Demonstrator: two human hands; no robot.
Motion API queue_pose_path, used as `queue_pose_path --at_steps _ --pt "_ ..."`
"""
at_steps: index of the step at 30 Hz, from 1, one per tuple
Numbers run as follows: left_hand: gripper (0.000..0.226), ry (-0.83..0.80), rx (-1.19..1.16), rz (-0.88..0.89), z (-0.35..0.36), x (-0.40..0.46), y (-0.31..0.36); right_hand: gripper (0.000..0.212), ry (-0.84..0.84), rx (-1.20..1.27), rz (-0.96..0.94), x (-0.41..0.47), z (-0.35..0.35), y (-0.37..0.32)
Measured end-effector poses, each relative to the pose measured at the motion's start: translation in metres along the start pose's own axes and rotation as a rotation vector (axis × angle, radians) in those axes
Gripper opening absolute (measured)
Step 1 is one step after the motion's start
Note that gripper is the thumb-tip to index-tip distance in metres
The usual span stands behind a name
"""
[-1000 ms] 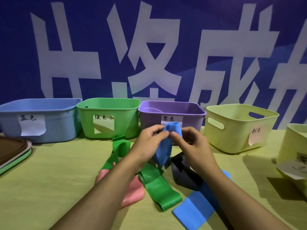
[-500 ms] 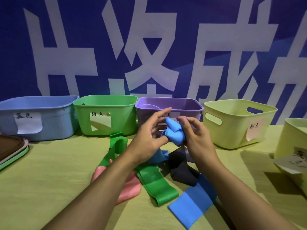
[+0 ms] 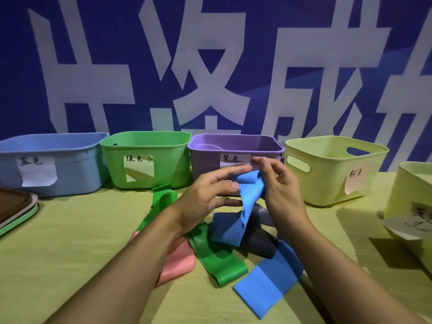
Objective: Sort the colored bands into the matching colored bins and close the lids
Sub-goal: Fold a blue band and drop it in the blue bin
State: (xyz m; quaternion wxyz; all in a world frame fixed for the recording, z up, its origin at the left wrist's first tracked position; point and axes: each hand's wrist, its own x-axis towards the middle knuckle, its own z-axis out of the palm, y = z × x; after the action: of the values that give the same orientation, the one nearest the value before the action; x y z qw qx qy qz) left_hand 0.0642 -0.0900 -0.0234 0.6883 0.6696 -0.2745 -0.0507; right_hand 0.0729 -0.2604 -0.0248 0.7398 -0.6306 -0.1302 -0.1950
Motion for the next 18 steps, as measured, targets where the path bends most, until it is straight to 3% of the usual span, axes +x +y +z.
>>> queue_pose_path --at_steps 4,10,14,18 --pt "0.041 0.175 0.127 0.11 0.002 0.004 -0.004 0.028 -0.043 -0.005 0.047 -0.005 0.003 -0.001" --pt "0.024 0.311 -0.001 0.058 -0.004 0.003 0.006 0.041 -0.147 0.083 0.162 -0.009 0.006 -0.006" --pt "0.015 0.514 -0.081 0.039 -0.009 0.001 0.014 0.052 -0.417 -0.019 0.257 -0.014 0.004 -0.001" --pt "0.014 0.686 -0.02 0.114 -0.017 0.005 0.013 0.031 -0.624 -0.147 0.265 -0.02 0.006 -0.006"
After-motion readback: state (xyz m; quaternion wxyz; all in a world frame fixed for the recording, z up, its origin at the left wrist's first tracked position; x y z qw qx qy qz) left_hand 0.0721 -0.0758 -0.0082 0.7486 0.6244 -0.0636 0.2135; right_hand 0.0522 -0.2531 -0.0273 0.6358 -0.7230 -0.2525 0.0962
